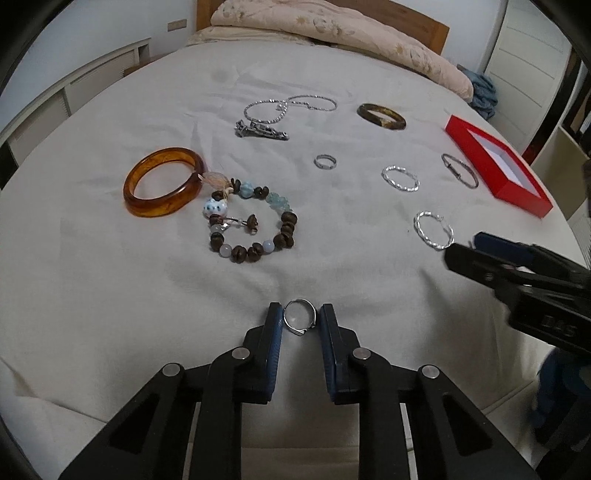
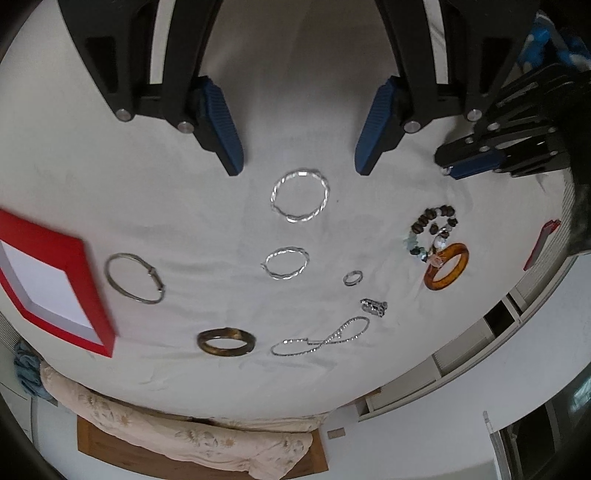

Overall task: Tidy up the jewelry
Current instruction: 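Grasp a small silver ring with the left tool while the right tool grasps a twisted silver hoop, then carry both held pieces into the red box and open both tools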

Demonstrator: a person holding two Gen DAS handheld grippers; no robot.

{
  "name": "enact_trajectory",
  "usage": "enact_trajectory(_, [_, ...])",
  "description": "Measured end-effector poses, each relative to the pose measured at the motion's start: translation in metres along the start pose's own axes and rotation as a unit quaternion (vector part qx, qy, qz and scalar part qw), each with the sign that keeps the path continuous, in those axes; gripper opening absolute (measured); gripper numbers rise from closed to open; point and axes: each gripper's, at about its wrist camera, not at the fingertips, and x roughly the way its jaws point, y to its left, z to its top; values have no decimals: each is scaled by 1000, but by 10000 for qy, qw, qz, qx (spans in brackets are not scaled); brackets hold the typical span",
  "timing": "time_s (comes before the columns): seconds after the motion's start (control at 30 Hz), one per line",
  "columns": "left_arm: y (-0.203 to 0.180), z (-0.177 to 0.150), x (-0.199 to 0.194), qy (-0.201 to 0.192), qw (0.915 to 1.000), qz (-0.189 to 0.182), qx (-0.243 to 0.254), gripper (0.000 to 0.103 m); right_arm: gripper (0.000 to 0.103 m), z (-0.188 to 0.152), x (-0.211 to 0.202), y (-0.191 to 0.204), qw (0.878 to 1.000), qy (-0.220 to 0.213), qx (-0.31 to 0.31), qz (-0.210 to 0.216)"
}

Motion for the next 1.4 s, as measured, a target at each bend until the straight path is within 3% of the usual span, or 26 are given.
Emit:
enact_trajectory(0.07, [2,4,0,-43,10000,-42,-58,20,59,3,9,-1,10000,46,-40,-24])
enact_trajectory(0.13, [6,5,-2,-71,9999,-75,-132,20,48,7,19,0,9998,108,-117,-88])
enact_trajectory(0.27, [7,11,-1,-121,9997,-68,-177,20,39,14,30,1,9996,114,-204,-168])
enact_trajectory(0.53, [7,16,-15,-284,9995,103,-94,20,38,18,27,-3,9997,109,-239,-21])
enact_trajectory(0.67, [-19,36,-16,-353,9993,75,60,20,38,17,4,-14,9999,-60,-51,74])
enact_trajectory(0.8, [-58,62,-13,-442,9982,-180,353,20,38,18,-32,-48,9993,-305,220,-25])
enact_trajectory(1.1, [-200,142,27,-544,9860,-1124,1102,20,38,43,-101,-192,9904,-763,704,-909])
enact_trajectory(1.27, [-280,193,77,-450,9786,-1364,1474,20,38,65,-88,-264,9893,-559,874,-1024])
enact_trajectory(1.4, [-326,214,124,-192,9757,-1248,1788,20,38,73,-57,-301,9922,-199,852,-883])
